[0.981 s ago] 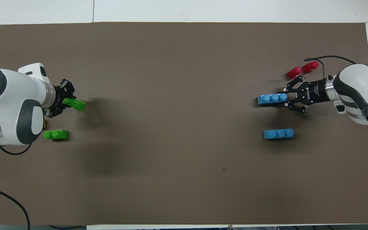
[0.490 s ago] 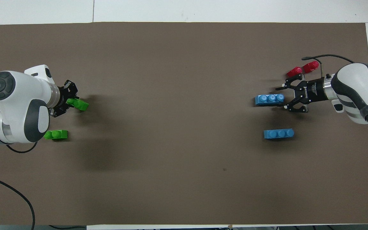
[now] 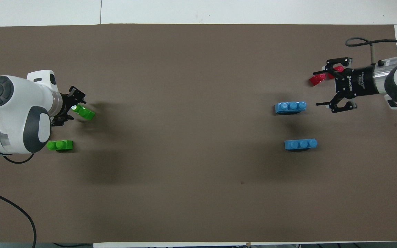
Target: Remove green block with left arm and hold with right
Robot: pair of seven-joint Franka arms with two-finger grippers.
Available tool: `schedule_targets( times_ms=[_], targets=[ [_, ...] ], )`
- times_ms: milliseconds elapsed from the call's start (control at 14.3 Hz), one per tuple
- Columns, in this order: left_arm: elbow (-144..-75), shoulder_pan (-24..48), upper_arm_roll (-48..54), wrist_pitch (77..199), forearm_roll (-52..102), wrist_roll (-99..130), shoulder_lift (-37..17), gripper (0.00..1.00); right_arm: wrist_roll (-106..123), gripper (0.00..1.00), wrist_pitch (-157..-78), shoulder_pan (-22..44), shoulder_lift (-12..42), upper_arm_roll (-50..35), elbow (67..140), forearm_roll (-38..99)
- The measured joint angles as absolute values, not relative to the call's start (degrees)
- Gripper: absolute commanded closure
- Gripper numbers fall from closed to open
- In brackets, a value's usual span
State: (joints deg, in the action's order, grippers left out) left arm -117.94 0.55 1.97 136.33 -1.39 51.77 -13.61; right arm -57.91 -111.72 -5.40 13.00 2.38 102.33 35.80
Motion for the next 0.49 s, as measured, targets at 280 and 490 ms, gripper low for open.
schedule_targets(
  times_ms=[280,490],
  targets=[
    [-112.2,0.4,2.0,127.5,-1.4,50.8,-11.9,0.00,-55.7,0.00,-106.2,-3.5,8.4,2.2,96.3,26.4],
    [-108.3,0.4,2.0,121.7,-1.4,50.5,-10.3,0.00,-48.1,0.00,-103.2,0.6,3.9,2.1,95.5,17.6]
  ],
)
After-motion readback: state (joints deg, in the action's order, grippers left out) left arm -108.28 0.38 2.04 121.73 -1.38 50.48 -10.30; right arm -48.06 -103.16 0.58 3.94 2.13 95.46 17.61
